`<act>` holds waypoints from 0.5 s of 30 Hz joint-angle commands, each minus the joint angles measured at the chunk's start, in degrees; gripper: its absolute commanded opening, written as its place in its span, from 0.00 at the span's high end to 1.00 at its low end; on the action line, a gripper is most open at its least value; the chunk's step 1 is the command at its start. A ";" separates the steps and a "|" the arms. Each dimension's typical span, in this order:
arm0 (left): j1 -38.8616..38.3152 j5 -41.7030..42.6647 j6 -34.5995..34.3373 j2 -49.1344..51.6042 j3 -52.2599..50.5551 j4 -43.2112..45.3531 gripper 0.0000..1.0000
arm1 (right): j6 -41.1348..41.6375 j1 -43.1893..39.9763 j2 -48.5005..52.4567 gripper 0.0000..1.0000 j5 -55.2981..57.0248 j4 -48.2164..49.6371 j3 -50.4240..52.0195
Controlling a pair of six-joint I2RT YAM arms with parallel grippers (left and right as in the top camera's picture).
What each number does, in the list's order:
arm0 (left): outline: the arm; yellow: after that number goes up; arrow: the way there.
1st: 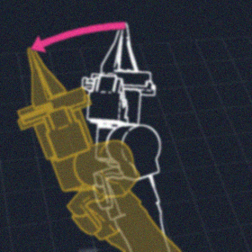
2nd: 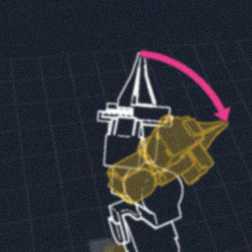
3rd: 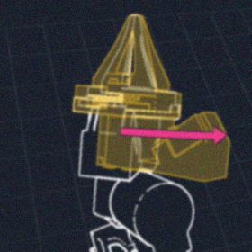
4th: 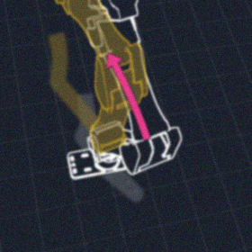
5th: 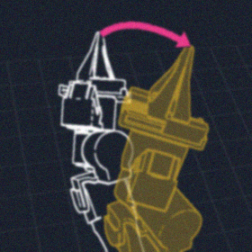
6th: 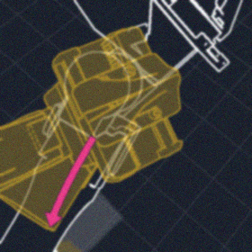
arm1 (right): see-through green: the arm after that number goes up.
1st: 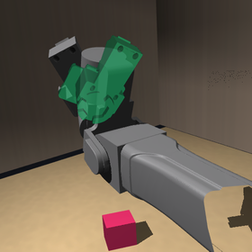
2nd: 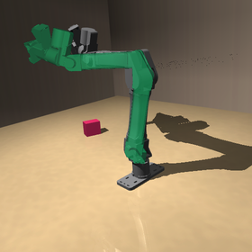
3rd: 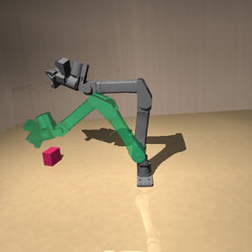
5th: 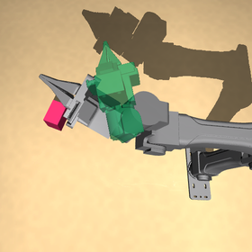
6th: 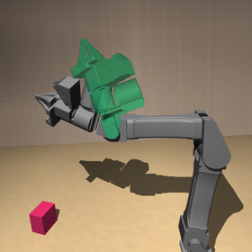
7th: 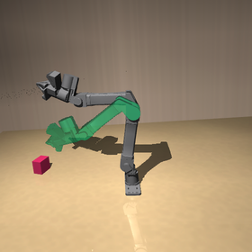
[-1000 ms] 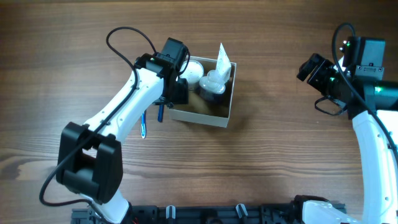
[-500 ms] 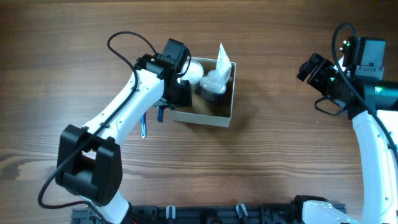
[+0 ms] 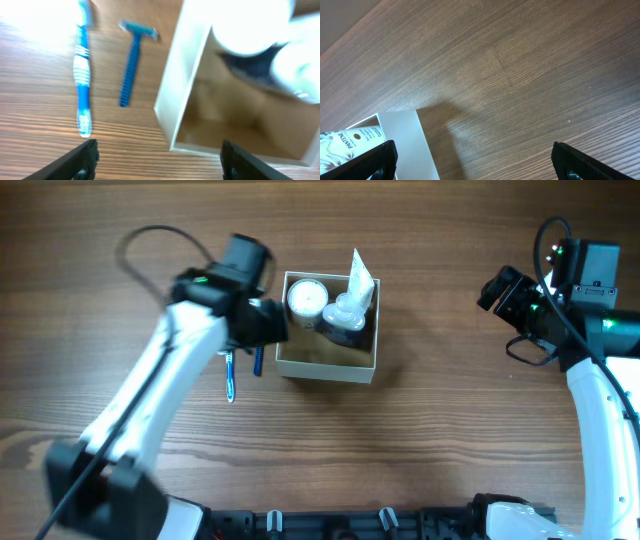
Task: Pack container
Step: 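Grasp the blue toothbrush by its handle with the left gripper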
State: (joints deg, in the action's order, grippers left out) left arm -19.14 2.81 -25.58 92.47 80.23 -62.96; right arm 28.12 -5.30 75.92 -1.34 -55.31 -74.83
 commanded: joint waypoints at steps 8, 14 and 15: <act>9.84 -5.66 5.44 0.46 1.38 -1.46 0.20 | 0.48 -0.13 0.59 0.00 -0.70 0.02 -1.01; 11.08 -5.70 8.94 9.86 1.38 -0.63 0.34 | 0.46 -0.13 0.59 0.00 -0.68 0.02 -1.01; 11.17 -5.68 9.14 11.32 1.38 -0.22 0.36 | 0.46 -0.13 0.59 0.00 -0.68 0.02 -1.01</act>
State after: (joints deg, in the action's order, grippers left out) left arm -8.56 -2.07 -19.33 98.89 81.60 -63.88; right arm 28.12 -5.30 75.92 -1.34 -55.29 -74.83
